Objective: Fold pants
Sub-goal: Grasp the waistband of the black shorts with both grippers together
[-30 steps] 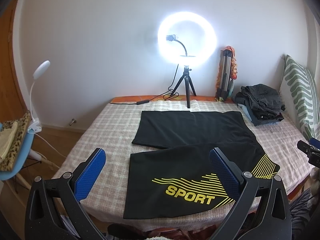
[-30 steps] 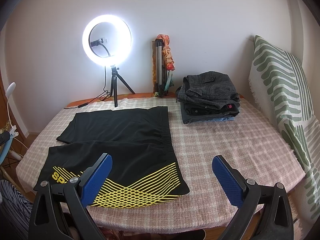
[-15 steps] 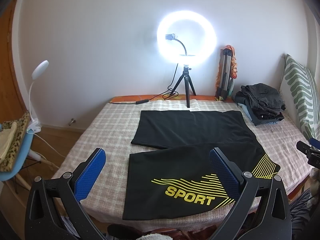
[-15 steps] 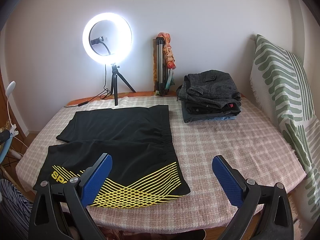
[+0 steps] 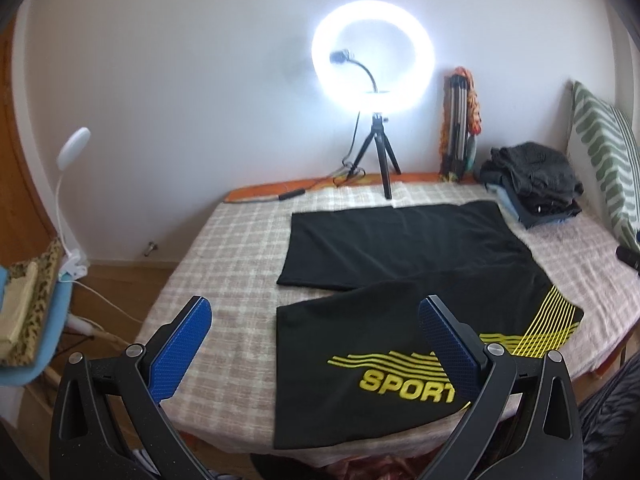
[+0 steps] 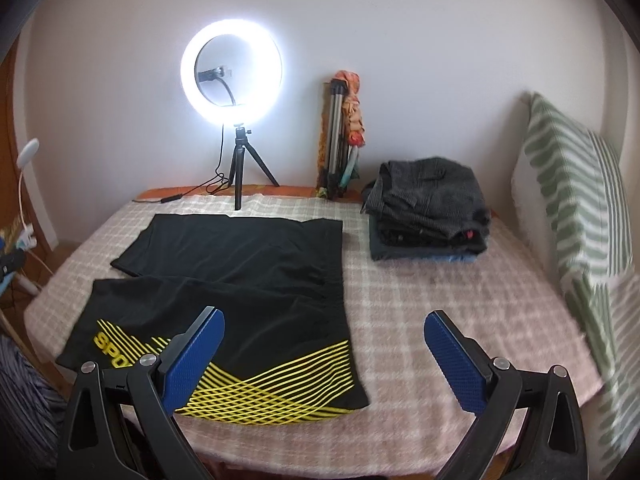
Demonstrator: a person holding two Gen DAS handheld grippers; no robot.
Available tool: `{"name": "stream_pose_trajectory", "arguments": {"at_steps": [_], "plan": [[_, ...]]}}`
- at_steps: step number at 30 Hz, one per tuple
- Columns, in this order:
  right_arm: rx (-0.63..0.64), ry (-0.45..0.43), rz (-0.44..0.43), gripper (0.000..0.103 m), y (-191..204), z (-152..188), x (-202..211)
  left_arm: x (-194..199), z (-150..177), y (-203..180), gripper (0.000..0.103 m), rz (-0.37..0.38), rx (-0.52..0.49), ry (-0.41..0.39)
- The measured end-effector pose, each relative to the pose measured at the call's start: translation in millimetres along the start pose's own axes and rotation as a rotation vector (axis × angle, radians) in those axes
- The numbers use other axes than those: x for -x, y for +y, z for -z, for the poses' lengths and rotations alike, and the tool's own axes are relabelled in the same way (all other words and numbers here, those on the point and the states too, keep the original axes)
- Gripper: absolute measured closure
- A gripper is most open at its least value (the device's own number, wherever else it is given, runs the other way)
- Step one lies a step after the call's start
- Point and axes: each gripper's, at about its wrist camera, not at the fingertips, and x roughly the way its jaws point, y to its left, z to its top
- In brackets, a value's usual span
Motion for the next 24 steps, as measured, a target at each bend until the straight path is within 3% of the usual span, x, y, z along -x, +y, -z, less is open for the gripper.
{"name": "stream_pose_trajectory", "arguments": {"at_steps": [6,10,17,24], "plan": [[0.055,0.039,-0.020,0.003,-8,-7,-16,-21,6,20,0.001,0.078,-0.060,0.021],[0.164,0.085,-0.044,0.007,-5,-3,-34,-38,15,25,0.009,0.130,-0.132,0.083],[0.360,0.212,-0.197,0.011,18,22,-62,-65,52,13,0.034,0.200,-0.286,0.269],[0.537,0.383,-0.358,0.025,56,64,-93,-70,78,-3,0.039,0.285,-0.370,0.342]]}}
